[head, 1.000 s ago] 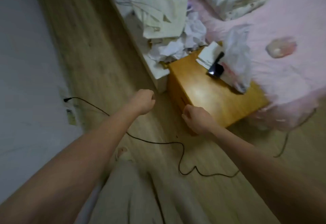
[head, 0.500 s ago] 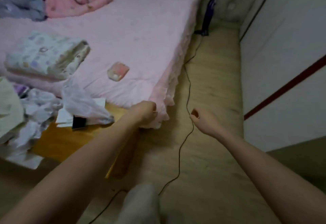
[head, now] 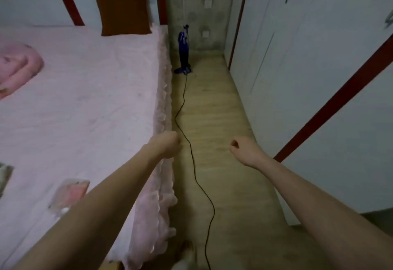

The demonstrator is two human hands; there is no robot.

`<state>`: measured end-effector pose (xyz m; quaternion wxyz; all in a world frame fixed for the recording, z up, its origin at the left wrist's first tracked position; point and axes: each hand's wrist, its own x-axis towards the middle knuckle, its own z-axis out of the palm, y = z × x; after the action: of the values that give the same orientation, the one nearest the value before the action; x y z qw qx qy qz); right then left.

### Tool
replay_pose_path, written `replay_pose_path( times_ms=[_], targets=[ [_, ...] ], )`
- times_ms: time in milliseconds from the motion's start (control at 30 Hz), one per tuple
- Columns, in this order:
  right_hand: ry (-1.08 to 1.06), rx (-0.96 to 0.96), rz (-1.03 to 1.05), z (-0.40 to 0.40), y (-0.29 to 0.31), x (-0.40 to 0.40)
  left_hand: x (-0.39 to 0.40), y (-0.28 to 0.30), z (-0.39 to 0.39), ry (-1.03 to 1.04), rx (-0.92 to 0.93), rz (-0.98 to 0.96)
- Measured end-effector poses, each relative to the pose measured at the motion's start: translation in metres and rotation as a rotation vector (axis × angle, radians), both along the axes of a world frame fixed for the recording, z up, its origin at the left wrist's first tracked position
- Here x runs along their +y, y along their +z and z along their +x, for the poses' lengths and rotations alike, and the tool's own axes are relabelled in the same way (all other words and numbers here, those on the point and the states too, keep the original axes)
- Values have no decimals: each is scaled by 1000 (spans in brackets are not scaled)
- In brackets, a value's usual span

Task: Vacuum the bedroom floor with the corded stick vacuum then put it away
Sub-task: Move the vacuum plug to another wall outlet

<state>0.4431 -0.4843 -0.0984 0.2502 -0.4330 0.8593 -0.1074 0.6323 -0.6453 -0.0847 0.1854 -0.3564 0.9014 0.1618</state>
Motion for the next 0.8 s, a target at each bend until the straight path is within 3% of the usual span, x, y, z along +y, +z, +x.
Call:
replay_pose_path(
  times_ms=[367,567,800],
  targets=[
    [-54,-14,-42,-203,14,-208,-214,22,-210,-131,-27,-52],
    [-17,-47,-86,-342,33,-371,-348,43,-337,-30,12,-24],
    [80,-27,-93,-460,61,-569,-514,53,-436,162,227,82]
  ],
)
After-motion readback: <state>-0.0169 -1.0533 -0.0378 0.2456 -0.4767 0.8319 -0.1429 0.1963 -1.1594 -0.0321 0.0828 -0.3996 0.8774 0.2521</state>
